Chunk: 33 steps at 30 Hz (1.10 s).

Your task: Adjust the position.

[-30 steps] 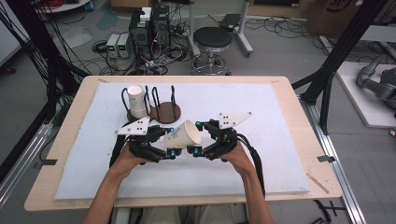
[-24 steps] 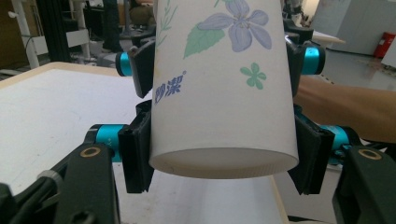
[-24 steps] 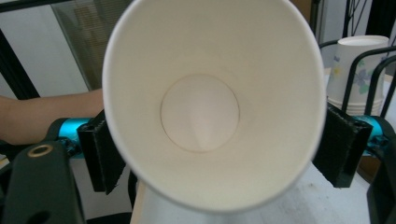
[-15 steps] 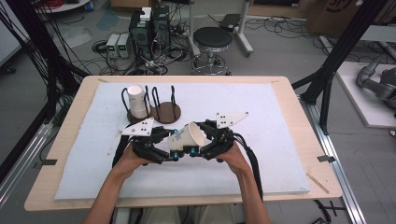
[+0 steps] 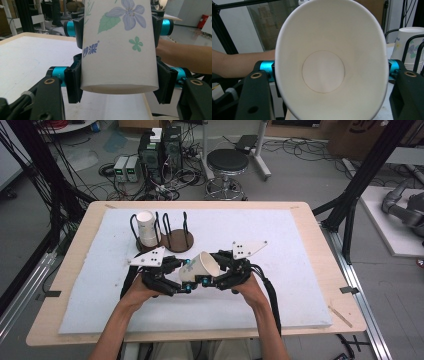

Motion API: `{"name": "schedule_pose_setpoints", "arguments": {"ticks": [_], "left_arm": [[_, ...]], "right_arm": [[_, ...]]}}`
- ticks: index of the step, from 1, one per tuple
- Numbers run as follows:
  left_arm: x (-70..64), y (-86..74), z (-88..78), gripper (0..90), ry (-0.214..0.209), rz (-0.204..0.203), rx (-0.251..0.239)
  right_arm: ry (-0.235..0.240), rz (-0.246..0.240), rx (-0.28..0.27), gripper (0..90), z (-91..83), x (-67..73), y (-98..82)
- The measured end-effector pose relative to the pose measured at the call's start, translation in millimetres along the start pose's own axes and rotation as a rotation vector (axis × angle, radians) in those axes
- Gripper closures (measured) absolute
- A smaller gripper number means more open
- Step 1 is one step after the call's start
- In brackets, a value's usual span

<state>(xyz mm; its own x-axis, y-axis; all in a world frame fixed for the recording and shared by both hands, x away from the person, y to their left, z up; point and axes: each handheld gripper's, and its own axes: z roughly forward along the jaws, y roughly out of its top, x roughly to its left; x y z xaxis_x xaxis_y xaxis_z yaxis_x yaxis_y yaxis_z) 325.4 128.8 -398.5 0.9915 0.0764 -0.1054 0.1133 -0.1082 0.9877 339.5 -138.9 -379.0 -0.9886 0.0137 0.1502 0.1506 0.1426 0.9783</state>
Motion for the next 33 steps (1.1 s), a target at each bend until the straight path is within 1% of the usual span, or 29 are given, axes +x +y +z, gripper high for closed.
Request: {"name": "schedule_pose_setpoints", "arguments": {"ticks": [5, 6, 7, 8, 11, 13, 15, 17, 18, 19, 21, 23, 24, 25, 26, 27, 28, 30, 31, 33], "left_arm": [[-0.6, 0.1, 0.3, 35.7, 0.001, 0.004, 0.001], [-0.9, 0.0, 1.1, 28.5, 0.012, -0.004, 0.002], [-0.7, -0.2, 1.6, 16.6, 0.028, -0.009, 0.007], [-0.4, -0.7, 1.2, 11.9, 0.037, -0.015, 0.013], [-0.7, -1.2, -0.2, 8.1, 0.05, -0.014, 0.019], [-1.6, -1.0, -0.7, 8.1, 0.053, -0.012, 0.022], [-1.9, -0.7, -2.0, 8.1, 0.061, -0.009, 0.033], [-2.4, -0.9, -3.8, 8.1, 0.083, -0.003, 0.054], [-2.9, -0.9, -5.4, 8.1, 0.108, 0.001, 0.08], [-4.2, -1.4, -8.1, 8.1, 0.146, 0.008, 0.118], [-6.0, -3.3, -13.4, 8.1, 0.198, 0.014, 0.163], [-7.2, -7.0, -21.7, 8.1, 0.243, 0.009, 0.186], [-7.6, -9.3, -26.0, 8.1, 0.262, 0.006, 0.188], [-8.1, -12.3, -31.4, 8.1, 0.299, 0.001, 0.194], [-7.8, -14.5, -36.3, 8.1, 0.329, 0.003, 0.207], [-7.8, -16.5, -39.7, 8.1, 0.35, -0.004, 0.209], [-8.0, -19.3, -44.1, 8.1, 0.379, -0.014, 0.208], [-8.8, -24.4, -53.0, 8.4, 0.436, -0.015, 0.216], [-9.2, -27.0, -57.4, 8.4, 0.466, -0.014, 0.216], [-10.7, -32.6, -66.2, 8.6, 0.512, -0.017, 0.198]], "right_arm": [[0.002, -0.001, 0.001, 34.7, -0.2, 0.5, 0.1], [0.003, -0.001, 0.0, 34.7, -0.3, 0.7, 0.2], [0.009, 0.0, -0.007, 34.7, -0.6, 0.7, 0.4], [0.005, 0.0, -0.012, 34.6, -1.5, 0.8, 0.9], [-0.002, 0.0, -0.015, 34.6, -3.3, 0.5, 1.5], [-0.004, 0.004, -0.012, 34.4, -4.4, 0.3, 1.6], [-0.012, 0.003, -0.01, 34.3, -5.1, 0.1, 1.9], [-0.015, 0.002, -0.008, 34.0, -5.8, -0.3, 2.1], [-0.02, 0.003, -0.003, 33.8, -6.4, -0.3, 2.2], [-0.026, 0.008, 0.0, 33.5, -7.4, -0.5, 2.4], [-0.042, 0.017, 0.007, 33.5, -11.6, -1.0, 3.4], [-0.07, 0.023, 0.01, 33.5, -16.9, -2.1, 4.8], [-0.088, 0.027, 0.012, 33.5, -19.5, -2.8, 5.4], [-0.108, 0.035, 0.016, 33.5, -21.9, -3.8, 6.0], [-0.133, 0.044, 0.026, 33.5, -24.8, -5.0, 6.3], [-0.165, 0.054, 0.038, 33.4, -27.0, -6.1, 6.4], [-0.19, 0.064, 0.048, 33.1, -28.4, -7.3, 6.6], [-0.246, 0.085, 0.078, 33.0, -32.3, -10.1, 7.1], [-0.289, 0.091, 0.104, 33.0, -33.8, -11.5, 8.1], [-0.343, 0.103, 0.156, 33.0, -35.2, -13.6, 10.3]]}}
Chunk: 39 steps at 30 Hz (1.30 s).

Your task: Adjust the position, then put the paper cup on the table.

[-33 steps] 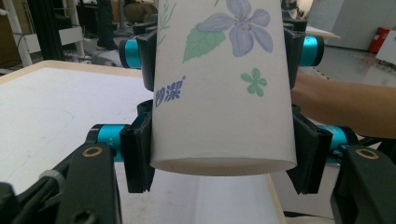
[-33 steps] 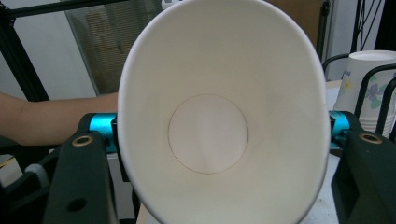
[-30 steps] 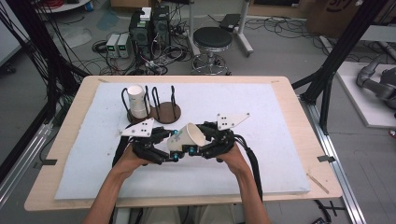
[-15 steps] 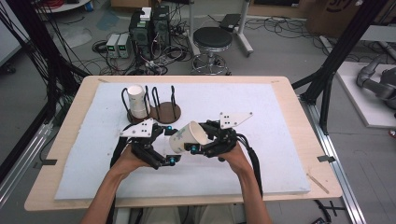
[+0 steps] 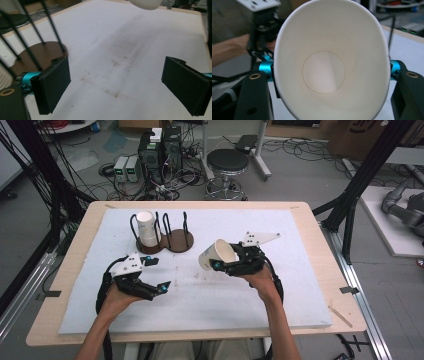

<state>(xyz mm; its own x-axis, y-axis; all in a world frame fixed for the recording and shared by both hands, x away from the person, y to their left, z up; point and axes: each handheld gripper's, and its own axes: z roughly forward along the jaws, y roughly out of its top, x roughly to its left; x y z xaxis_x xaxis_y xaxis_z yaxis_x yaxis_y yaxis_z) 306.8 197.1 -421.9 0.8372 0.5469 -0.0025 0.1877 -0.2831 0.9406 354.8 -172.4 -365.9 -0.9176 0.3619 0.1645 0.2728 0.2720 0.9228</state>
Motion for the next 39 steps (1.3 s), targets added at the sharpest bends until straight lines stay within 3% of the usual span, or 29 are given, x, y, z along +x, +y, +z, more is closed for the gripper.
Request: {"name": "schedule_pose_setpoints", "arguments": {"ticks": [3, 4, 5, 8, 15, 25, 39], "left_arm": [[2.8, -11.2, -10.3, 9.3, 0.073, -0.014, -0.029], [2.8, -11.2, -10.3, 9.3, 0.073, -0.014, -0.029], [4.2, -15.8, -13.8, 9.3, 0.097, -0.025, -0.035], [8.2, -29.5, -22.2, 9.3, 0.155, -0.048, -0.03], [11.8, -48.1, -28.8, 9.3, 0.243, -0.086, -0.073], [14.8, -56.3, -29.9, 9.3, 0.248, -0.116, -0.103], [14.8, -57.5, -31.8, 9.3, 0.252, -0.118, -0.122]], "right_arm": [[-0.081, -0.007, 0.072, 33.1, 1.5, -2.7, 4.7], [-0.081, -0.007, 0.072, 33.1, 1.5, -2.7, 4.7], [-0.121, -0.012, 0.11, 33.1, 4.3, -4.2, 7.5], [-0.181, -0.023, 0.192, 33.1, 10.7, -6.4, 11.3], [-0.309, -0.05, 0.344, 33.0, 28.1, -11.7, 18.1], [-0.331, -0.022, 0.364, 33.1, 29.3, -18.8, 18.3], [-0.334, -0.024, 0.368, 33.1, 32.6, -18.8, 21.1]]}}
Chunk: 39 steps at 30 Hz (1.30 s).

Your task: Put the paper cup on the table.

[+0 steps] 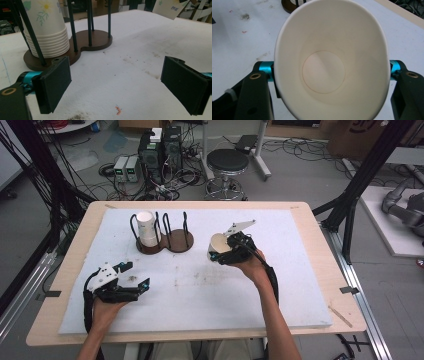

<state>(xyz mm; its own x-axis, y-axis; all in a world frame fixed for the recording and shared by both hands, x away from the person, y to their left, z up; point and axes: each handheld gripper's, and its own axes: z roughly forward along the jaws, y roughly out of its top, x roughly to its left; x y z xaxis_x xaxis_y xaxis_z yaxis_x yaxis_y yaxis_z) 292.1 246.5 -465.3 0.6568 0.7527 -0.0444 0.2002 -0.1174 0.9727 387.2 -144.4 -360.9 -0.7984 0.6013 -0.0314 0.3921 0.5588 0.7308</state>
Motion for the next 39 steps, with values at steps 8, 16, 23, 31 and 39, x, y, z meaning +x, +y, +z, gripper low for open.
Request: {"name": "schedule_pose_setpoints", "arguments": {"ticks": [8, 16, 23, 31, 39], "left_arm": [[-1.1, -0.4, -0.5, 9.3, 0.01, 0.007, -0.007], [0.1, -1.1, -2.0, 9.3, 0.007, -0.004, -0.021], [1.5, -1.2, -1.9, 9.3, 0.002, -0.016, -0.023], [1.6, -1.2, -1.8, 9.3, 0.001, -0.019, -0.023], [1.3, -1.1, -1.5, 9.3, 0.001, -0.015, -0.019]], "right_arm": [[-0.024, 0.023, 0.019, 33.0, 6.8, -4.7, 0.4], [-0.054, 0.024, 0.081, 33.0, 30.5, -6.9, 4.4], [-0.056, 0.018, 0.142, 33.1, 53.8, -9.4, 4.1], [-0.058, -0.003, 0.204, 32.5, 72.4, -9.1, 1.2], [-0.057, 0.001, 0.192, 31.9, 75.3, -9.4, 0.8]]}}
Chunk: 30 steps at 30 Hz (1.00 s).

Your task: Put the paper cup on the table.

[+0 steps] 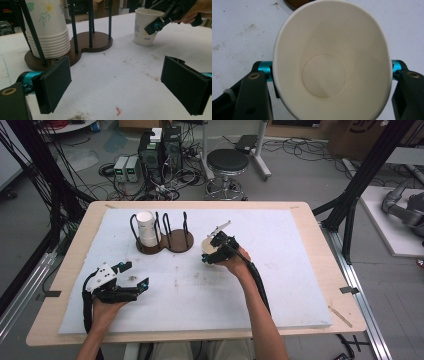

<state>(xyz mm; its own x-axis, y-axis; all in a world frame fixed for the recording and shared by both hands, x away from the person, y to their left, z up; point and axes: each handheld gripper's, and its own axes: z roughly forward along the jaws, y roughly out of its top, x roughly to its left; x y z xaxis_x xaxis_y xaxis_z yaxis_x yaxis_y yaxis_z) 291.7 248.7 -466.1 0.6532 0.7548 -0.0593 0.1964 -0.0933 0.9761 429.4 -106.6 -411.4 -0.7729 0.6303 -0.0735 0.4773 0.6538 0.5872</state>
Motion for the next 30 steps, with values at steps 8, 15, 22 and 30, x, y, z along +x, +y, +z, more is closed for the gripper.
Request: {"name": "schedule_pose_setpoints", "arguments": {"ticks": [8, 15, 22, 30], "left_arm": [[-0.1, 0.0, 0.1, 9.3, -0.001, 0.002, 0.0], [-0.1, -0.2, -0.3, 9.3, -0.002, 0.0, -0.004], [0.3, -0.6, -1.2, 9.3, 0.0, -0.005, -0.014], [1.2, -0.7, -1.5, 9.3, 0.003, -0.01, -0.014]], "right_arm": [[-0.003, 0.004, 0.023, 15.7, 4.9, -1.9, -2.8], [-0.007, 0.008, 0.017, 15.1, 3.9, -1.3, -5.2], [-0.024, 0.058, -0.019, 15.1, -10.5, -5.3, -24.8], [-0.033, 0.081, -0.171, 15.2, -51.1, -2.4, -62.8]]}}
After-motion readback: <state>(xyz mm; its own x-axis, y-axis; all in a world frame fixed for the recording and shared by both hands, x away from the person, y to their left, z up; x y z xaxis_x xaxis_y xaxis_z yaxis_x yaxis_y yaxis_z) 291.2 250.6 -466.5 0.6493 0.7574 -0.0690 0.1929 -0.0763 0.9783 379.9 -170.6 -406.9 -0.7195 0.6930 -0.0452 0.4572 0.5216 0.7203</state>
